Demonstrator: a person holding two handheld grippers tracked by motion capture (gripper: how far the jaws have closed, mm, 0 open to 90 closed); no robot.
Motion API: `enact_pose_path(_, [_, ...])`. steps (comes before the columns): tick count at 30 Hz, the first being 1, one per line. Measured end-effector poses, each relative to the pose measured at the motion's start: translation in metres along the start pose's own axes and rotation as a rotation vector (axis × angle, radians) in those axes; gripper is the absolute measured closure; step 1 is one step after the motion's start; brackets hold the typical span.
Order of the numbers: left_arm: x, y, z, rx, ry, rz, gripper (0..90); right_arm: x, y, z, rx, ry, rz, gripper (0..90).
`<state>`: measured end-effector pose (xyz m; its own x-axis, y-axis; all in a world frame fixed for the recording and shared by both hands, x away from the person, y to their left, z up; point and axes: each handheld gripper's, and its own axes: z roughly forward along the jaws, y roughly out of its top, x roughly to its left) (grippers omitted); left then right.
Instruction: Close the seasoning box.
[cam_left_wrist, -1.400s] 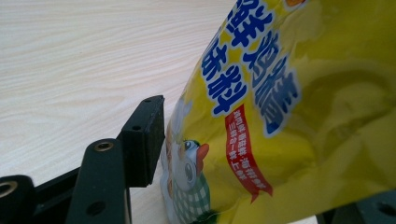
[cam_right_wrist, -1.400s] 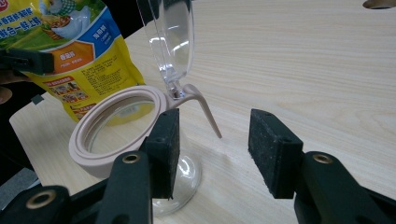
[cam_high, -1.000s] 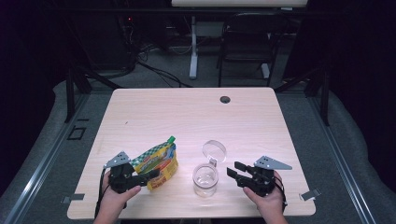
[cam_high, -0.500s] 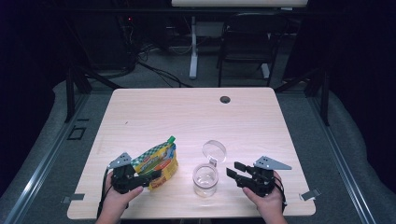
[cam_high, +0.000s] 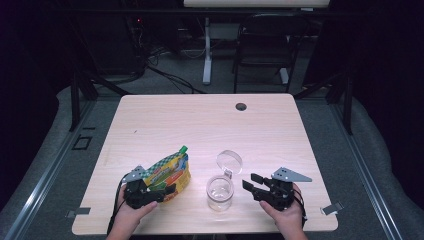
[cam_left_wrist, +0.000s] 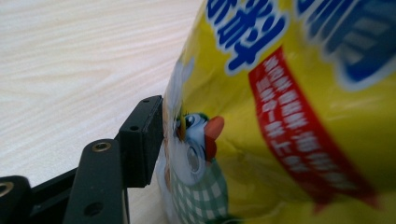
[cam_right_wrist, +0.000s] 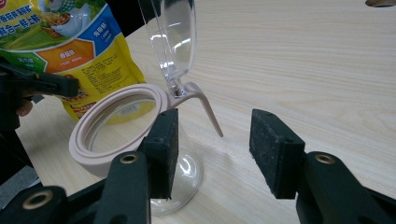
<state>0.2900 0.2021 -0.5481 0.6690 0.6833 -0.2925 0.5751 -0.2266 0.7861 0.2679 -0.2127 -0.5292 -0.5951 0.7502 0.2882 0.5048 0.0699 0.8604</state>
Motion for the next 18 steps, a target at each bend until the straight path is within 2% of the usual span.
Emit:
enact_pose_path(10, [0.0016,-0.0052,0.0092,0.001,0.009,0.024,41.1,0.0,-0.0002,-0.0001,-0.003,0.001,0.003,52.4])
enact_pose_path(11, [0.0018,-0.0061,0.0101,-0.013,0.008,0.023,41.1,0.0,-0.0001,-0.0003,-0.001,0.001,0.001,52.4])
enact_pose_path(18, [0.0019,-0.0087,0.0104,-0.027,0.014,0.036,41.0,0.0006,-0.0002,-0.0001,0.002,-0.001,-0.002,52.2])
